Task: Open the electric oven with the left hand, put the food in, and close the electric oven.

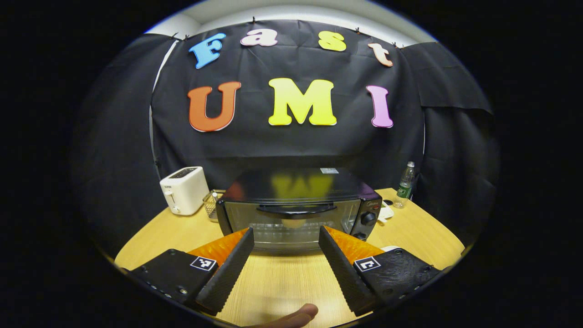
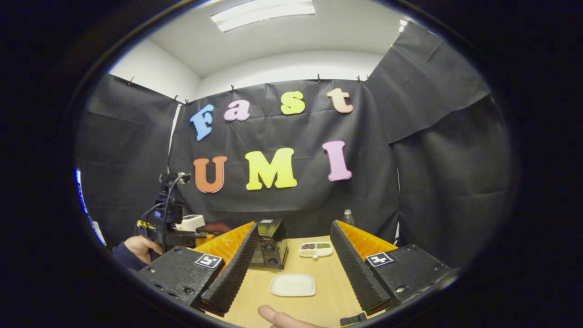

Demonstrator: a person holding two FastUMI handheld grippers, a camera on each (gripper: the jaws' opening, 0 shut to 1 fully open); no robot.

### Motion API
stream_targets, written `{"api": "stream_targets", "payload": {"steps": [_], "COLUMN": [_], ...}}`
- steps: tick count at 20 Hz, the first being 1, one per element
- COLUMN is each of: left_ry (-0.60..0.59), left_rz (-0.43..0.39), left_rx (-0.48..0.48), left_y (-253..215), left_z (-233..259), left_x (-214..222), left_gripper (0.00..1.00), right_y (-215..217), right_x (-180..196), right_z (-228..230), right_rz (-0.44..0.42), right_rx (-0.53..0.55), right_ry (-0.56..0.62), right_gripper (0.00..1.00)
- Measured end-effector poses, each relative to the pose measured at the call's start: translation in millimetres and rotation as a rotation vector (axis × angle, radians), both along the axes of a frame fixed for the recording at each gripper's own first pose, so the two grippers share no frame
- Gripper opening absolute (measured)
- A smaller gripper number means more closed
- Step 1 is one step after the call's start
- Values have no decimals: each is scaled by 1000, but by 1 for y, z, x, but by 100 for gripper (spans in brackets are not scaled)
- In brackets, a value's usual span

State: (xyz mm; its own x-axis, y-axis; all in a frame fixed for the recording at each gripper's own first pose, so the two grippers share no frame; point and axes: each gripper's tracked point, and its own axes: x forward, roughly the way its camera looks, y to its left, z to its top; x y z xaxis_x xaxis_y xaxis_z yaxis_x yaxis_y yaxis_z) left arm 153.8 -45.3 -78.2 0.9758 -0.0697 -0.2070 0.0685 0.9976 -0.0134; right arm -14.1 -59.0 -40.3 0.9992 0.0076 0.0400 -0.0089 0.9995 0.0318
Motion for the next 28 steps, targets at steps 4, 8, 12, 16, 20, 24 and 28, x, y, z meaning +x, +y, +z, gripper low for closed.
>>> {"api": "stream_targets", "payload": {"steps": [4,8,12,16,20,24,28], "left_ry": [-77,-161,-245,-289,-302,-318,-348], "left_rz": [6,35,55,56,42,12,-1], "left_rx": [-16,-15,-34,-42,-42,-46,6], "left_y": [5,16,24,30,31,27,23], "left_z": [40,79,114,127,125,123,116], "left_x": [-34,-78,-131,-176,-210,-237,-262], "left_gripper": [94,94,94,94,94,94,94], "right_y": [6,9,13,23,31,36,40], "right_x": [-12,-24,-37,-50,-62,-75,-83], "right_z": [15,33,45,53,60,69,69], "right_rz": [-9,-24,-35,-20,-10,-7,2], "right_rx": [-18,-18,-31,-48,-73,-74,-75], "right_ry": [-27,-40,-49,-55,-62,-84,-95], "right_gripper": [96,96,96,96,96,96,96]}}
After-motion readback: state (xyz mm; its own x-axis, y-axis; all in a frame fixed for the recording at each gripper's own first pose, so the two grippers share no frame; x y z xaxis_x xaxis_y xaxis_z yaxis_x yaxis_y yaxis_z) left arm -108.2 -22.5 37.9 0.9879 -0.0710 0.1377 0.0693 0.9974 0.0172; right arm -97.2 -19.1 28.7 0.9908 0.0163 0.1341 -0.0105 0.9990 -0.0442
